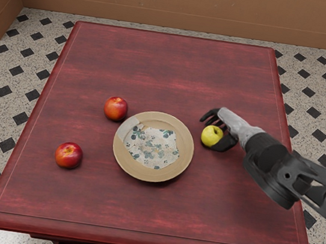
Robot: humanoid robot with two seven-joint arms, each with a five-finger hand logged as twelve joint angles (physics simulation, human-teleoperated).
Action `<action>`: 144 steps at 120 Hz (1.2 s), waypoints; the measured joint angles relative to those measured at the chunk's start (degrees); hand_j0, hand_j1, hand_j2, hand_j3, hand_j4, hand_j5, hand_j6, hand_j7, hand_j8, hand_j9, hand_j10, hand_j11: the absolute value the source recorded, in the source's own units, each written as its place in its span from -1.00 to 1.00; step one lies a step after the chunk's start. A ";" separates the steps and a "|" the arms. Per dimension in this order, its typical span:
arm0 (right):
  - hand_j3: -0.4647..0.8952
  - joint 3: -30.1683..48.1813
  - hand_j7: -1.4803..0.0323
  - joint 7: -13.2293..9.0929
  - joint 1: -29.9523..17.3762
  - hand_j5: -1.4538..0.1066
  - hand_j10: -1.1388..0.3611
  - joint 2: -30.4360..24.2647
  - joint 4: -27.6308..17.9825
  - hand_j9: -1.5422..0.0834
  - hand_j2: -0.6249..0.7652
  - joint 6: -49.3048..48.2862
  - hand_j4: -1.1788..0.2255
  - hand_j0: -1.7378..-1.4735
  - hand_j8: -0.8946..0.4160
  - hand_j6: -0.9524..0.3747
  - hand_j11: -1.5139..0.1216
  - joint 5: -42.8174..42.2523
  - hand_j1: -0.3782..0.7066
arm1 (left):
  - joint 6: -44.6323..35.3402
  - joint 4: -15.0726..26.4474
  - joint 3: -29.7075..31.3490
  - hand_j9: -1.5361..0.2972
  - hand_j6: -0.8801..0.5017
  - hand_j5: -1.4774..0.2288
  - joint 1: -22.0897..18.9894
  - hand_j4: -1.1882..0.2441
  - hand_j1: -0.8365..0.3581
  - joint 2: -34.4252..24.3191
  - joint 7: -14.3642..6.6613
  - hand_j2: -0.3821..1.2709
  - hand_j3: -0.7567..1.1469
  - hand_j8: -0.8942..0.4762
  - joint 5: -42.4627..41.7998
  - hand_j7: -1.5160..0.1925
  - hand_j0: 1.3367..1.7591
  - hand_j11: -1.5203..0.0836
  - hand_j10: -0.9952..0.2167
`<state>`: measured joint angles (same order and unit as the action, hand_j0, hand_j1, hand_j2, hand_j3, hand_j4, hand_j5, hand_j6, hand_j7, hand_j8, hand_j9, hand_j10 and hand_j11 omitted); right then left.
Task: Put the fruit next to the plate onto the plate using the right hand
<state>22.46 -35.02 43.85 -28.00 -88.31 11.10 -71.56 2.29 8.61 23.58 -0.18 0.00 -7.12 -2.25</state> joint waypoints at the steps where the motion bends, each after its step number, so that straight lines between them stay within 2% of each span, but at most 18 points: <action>1: -0.32 -0.02 0.23 0.00 -0.01 0.14 -0.04 0.03 0.00 0.20 -0.31 0.00 0.09 -0.38 -0.27 -0.21 0.16 -0.01 0.03 | 0.00 0.00 0.00 0.33 -0.08 0.36 0.00 0.32 0.49 0.00 0.00 -0.48 -0.21 -0.05 0.00 0.40 0.52 0.50 0.24; 59: -0.32 1.30 0.08 0.02 0.63 0.01 -0.15 -0.07 -1.81 0.08 -0.05 0.05 -0.04 -0.39 -0.28 -0.30 0.04 0.64 0.10 | 0.00 0.00 0.01 0.33 -0.08 0.36 0.00 0.32 0.49 0.00 0.00 -0.48 -0.21 -0.05 -0.02 0.40 0.52 0.50 0.24; 103: -0.32 5.56 0.08 0.01 0.80 0.01 -0.17 -2.32 -6.71 0.07 -0.01 -0.61 -0.05 -0.40 -0.33 -0.31 0.03 1.09 0.09 | 0.00 0.00 0.01 0.33 -0.08 0.36 0.00 0.32 0.49 0.00 0.00 -0.48 -0.20 -0.05 -0.01 0.40 0.52 0.50 0.24; 144: -0.32 5.99 0.08 0.02 1.92 0.01 -0.16 0.83 -8.25 0.08 -0.02 -1.28 -0.05 -0.40 -0.31 -0.31 0.04 1.95 0.09 | 0.00 0.00 0.00 0.33 -0.08 0.36 0.00 0.32 0.49 0.00 0.00 -0.48 -0.20 -0.05 0.00 0.40 0.52 0.50 0.24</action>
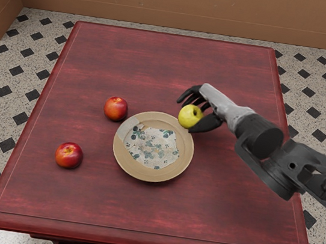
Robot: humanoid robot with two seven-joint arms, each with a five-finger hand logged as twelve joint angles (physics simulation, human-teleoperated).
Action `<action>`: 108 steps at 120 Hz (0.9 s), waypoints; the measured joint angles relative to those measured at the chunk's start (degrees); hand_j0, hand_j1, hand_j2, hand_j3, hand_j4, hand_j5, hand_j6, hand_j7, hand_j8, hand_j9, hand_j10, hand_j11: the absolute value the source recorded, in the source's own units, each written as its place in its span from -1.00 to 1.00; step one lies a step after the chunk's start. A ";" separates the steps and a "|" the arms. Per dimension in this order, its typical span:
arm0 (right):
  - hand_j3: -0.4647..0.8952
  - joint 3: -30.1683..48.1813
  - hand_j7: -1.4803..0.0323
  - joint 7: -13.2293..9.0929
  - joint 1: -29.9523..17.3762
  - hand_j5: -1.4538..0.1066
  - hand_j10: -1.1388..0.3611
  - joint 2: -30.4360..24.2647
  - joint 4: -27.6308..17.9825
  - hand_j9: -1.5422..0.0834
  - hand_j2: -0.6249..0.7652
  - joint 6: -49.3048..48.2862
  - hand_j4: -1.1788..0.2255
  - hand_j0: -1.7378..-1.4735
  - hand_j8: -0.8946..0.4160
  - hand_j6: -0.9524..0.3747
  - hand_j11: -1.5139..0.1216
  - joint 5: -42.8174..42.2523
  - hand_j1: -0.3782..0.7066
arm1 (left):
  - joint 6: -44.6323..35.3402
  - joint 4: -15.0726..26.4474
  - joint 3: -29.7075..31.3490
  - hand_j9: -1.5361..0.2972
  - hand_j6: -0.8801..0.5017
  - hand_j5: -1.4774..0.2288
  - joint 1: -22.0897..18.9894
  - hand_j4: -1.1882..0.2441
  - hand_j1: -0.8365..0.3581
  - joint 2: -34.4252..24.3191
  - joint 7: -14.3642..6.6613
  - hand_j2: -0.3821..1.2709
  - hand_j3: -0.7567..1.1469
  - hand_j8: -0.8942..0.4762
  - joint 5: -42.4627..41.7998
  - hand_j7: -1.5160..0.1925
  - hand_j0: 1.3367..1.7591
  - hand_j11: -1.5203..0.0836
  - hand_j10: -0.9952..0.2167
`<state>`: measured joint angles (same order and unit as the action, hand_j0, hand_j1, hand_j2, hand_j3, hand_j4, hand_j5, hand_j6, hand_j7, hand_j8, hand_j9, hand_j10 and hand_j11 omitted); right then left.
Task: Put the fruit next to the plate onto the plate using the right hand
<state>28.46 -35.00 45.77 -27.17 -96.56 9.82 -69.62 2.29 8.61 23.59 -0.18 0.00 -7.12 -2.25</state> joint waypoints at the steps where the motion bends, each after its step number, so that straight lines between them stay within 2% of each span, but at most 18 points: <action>1: -0.32 0.00 0.08 0.00 0.01 0.01 -0.16 0.11 -0.01 0.08 -0.02 -0.05 -0.05 -0.40 -0.32 -0.32 0.04 0.00 0.09 | 0.00 0.00 0.00 0.33 -0.08 0.36 0.00 0.32 0.49 0.00 0.00 -0.48 -0.20 -0.05 0.00 0.40 0.52 0.50 0.24; 40: -0.32 -0.59 0.08 0.00 -0.44 0.01 -0.16 3.63 -0.38 0.08 -0.03 -0.74 -0.05 -0.40 -0.31 -0.31 0.04 0.01 0.09 | 0.00 0.00 0.00 0.33 -0.08 0.36 0.00 0.32 0.49 0.00 0.00 -0.48 -0.20 -0.05 0.00 0.40 0.52 0.50 0.24; 84: -0.32 -3.09 0.08 0.00 -2.21 0.01 -0.16 4.62 -0.55 0.08 -0.03 -0.63 -0.04 -0.40 -0.31 -0.30 0.04 -0.49 0.09 | 0.00 0.00 0.01 0.33 -0.08 0.36 0.00 0.32 0.49 0.00 0.00 -0.48 -0.20 -0.05 0.01 0.40 0.52 0.50 0.24; 108: -0.32 -3.06 0.55 0.00 -2.21 0.47 0.20 5.57 -0.55 0.52 -0.09 0.84 0.34 -0.40 0.04 0.09 0.47 -0.91 -0.46 | 0.00 0.00 0.00 0.33 -0.08 0.36 0.00 0.32 0.49 0.00 0.00 -0.48 -0.20 -0.05 -0.02 0.40 0.52 0.50 0.24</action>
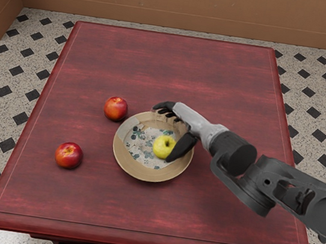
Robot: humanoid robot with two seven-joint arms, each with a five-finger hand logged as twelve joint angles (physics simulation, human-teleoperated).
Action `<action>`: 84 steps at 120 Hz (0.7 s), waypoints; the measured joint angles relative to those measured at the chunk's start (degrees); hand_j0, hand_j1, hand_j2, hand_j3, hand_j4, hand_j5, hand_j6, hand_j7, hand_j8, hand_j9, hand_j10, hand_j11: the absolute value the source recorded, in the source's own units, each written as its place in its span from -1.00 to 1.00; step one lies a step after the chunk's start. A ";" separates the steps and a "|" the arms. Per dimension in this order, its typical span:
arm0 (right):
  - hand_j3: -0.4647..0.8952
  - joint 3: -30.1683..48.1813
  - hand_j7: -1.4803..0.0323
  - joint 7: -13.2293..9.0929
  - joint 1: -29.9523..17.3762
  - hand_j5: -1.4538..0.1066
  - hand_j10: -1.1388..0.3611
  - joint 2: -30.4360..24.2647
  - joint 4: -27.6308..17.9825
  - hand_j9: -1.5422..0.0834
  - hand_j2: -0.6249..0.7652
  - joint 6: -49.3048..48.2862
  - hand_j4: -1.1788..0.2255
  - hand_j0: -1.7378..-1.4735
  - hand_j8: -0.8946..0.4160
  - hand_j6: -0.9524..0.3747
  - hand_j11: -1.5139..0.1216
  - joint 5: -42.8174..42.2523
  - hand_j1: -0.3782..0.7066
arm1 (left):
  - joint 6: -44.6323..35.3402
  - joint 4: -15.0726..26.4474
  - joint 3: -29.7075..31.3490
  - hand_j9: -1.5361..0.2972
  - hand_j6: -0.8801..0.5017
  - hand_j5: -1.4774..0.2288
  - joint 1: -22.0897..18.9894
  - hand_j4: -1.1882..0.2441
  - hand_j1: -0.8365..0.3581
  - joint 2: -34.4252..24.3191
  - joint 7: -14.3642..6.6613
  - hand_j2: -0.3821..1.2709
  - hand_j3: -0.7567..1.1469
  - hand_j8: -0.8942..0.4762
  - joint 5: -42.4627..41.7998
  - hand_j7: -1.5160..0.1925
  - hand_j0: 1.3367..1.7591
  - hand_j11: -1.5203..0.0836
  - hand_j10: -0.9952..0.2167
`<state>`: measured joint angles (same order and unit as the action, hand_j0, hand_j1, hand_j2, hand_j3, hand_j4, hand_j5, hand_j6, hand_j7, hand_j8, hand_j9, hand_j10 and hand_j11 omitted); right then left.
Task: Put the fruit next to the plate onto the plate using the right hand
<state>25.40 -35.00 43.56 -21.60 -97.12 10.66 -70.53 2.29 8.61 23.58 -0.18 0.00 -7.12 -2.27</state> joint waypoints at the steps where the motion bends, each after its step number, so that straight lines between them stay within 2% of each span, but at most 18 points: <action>1: -0.32 0.05 0.56 0.00 0.01 0.48 0.21 0.01 0.00 0.53 -0.09 0.03 0.35 -0.40 0.05 0.10 0.49 -0.01 -0.47 | 0.00 0.00 0.00 0.33 -0.08 0.36 0.00 0.32 0.49 0.00 0.00 -0.48 -0.20 -0.05 0.00 0.40 0.52 0.50 0.24; 26: -0.32 5.13 0.77 0.00 0.63 0.68 0.37 -1.61 0.01 0.72 -0.10 -1.20 0.52 -0.40 0.21 0.27 0.68 1.44 -0.72 | 0.00 0.00 -0.01 0.33 -0.08 0.36 0.00 0.32 0.49 0.00 0.00 -0.48 -0.21 -0.05 0.01 0.40 0.52 0.50 0.24; 46: -0.32 15.27 0.84 0.00 0.72 0.75 0.42 -6.92 0.86 0.79 -0.11 -12.27 0.58 -0.40 0.26 0.33 0.74 12.33 -0.80 | 0.00 0.00 0.00 0.33 -0.08 0.36 0.00 0.32 0.49 0.00 0.00 -0.48 -0.21 -0.05 0.02 0.40 0.52 0.50 0.24; 71: -0.32 22.96 0.87 0.63 0.72 0.78 0.45 -17.49 8.95 0.82 -0.11 -35.64 0.61 -0.40 0.29 0.36 0.77 34.28 -0.84 | 0.00 0.01 0.02 0.33 -0.08 0.36 0.00 0.32 0.49 0.00 0.00 -0.48 -0.21 -0.05 0.04 0.40 0.52 0.50 0.24; 84: -0.32 25.33 0.88 1.43 0.66 0.79 0.46 -21.63 14.97 0.83 -0.11 -42.13 0.61 -0.40 0.30 0.37 0.78 43.03 -0.85 | 0.02 0.02 0.15 0.33 -0.08 0.36 -0.48 0.32 0.49 0.00 0.00 -0.48 -0.21 -0.05 0.07 0.40 0.52 0.50 0.24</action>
<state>50.73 -33.57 44.22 -43.23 -82.15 -31.47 -27.50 2.30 8.63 23.73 -0.66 0.00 -7.12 -2.21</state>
